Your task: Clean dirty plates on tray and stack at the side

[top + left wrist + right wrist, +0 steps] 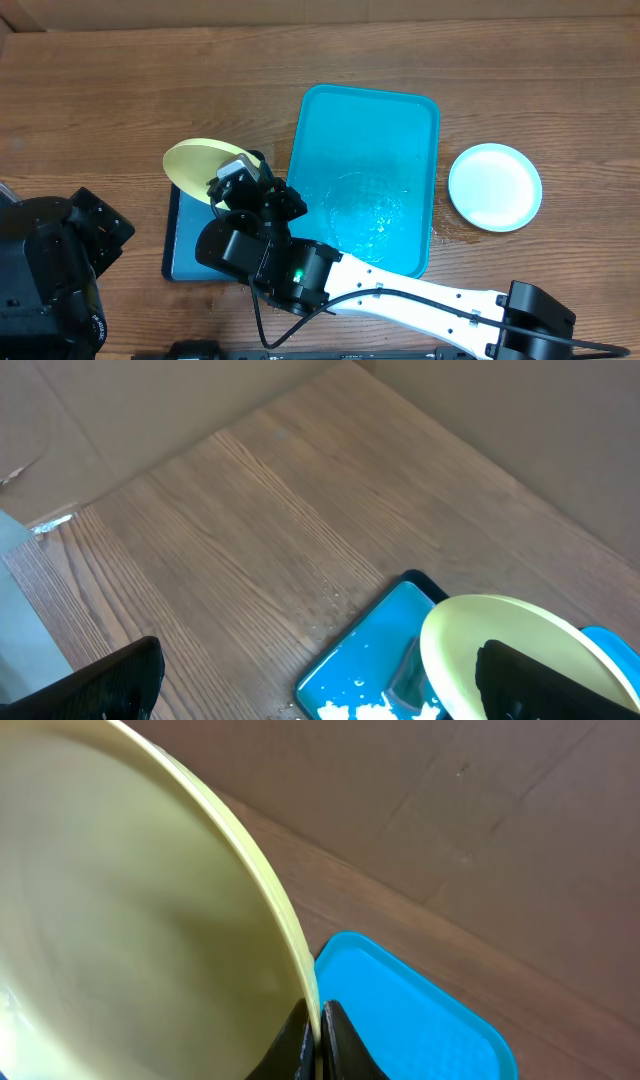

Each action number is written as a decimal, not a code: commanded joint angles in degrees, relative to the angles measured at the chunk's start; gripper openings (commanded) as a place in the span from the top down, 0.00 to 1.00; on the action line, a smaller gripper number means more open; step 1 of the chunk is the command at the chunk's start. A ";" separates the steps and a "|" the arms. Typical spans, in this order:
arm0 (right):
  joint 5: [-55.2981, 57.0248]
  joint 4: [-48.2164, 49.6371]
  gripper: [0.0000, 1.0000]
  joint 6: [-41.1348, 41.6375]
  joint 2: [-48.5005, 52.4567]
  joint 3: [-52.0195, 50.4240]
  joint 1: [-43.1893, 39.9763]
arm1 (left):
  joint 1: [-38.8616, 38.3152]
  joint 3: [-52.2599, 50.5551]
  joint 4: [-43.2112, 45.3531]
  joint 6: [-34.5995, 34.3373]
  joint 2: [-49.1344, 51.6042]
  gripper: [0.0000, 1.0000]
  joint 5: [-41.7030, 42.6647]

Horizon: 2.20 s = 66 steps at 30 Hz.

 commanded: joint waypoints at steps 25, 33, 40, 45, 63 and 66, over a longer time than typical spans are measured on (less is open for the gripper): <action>1.55 -0.52 0.96 0.39 -1.84 1.20 0.33 | 0.26 0.37 0.17 -1.16 -0.02 0.00 -1.25; 1.03 -0.02 0.96 -0.50 -1.88 1.20 -0.55 | 0.26 0.37 0.17 -1.16 -0.02 0.00 -1.25; -18.69 -0.96 0.96 16.52 -3.41 1.22 -3.76 | 0.26 0.37 0.17 -1.16 -0.02 0.00 -1.22; -32.83 -0.98 0.96 19.04 -12.20 1.22 -11.69 | 0.26 0.37 0.17 -1.16 -0.02 0.00 -1.25; -53.96 -45.24 0.96 25.14 -28.33 -2.19 -77.77 | 0.26 0.37 0.17 -1.16 -0.02 0.00 -1.22; -61.75 -44.54 0.96 23.43 -25.57 -7.19 -86.60 | 0.26 0.37 0.17 -1.16 -0.02 0.00 -1.22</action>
